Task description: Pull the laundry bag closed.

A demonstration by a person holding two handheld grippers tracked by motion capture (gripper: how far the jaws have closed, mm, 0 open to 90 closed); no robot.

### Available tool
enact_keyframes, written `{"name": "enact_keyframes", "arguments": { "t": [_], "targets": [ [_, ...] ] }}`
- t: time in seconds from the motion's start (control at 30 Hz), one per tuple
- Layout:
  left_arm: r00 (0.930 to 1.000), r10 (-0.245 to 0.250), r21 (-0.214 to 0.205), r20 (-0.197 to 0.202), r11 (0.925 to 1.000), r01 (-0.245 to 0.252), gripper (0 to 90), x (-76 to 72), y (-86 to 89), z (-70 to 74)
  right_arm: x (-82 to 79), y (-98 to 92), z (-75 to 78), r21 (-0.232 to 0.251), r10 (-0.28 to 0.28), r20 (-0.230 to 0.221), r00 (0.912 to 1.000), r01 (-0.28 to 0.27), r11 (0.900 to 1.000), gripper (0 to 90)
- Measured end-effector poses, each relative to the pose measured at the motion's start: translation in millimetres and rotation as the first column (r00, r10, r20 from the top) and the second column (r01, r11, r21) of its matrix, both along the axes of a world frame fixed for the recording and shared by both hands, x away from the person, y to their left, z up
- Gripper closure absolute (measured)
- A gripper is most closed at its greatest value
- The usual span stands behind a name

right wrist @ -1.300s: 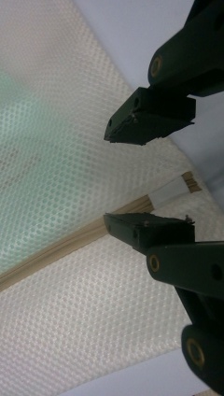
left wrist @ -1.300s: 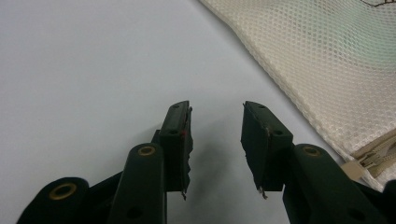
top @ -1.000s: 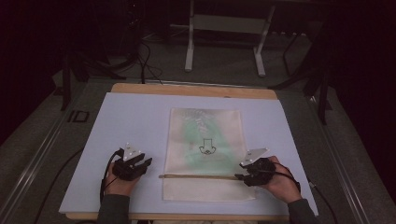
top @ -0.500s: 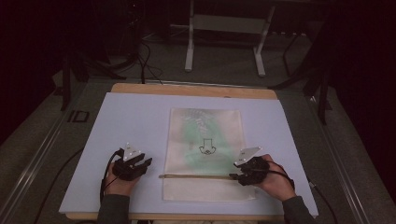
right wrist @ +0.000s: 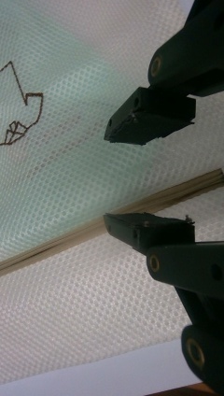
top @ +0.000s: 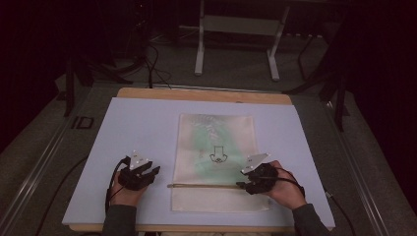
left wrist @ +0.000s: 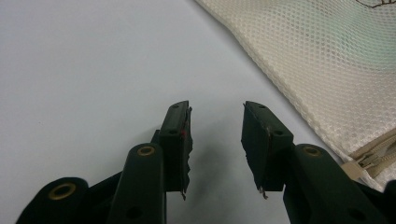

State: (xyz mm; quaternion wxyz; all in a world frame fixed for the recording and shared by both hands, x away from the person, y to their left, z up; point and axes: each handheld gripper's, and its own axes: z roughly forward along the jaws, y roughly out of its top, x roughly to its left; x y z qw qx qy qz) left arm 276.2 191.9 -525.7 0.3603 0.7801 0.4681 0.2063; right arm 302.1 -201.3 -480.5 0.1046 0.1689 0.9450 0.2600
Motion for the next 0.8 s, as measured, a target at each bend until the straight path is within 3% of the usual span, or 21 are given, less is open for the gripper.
{"name": "enact_keyframes", "arguments": {
  "t": [0.8],
  "targets": [
    [1.0000,-0.006,0.007,-0.004,1.0000,0.006,60.7,1.0,-1.2,-0.8,2.4,25.0,5.9,0.003,0.061,-0.009,0.9981,-0.061,0.9982,52.6]
  ]
}}
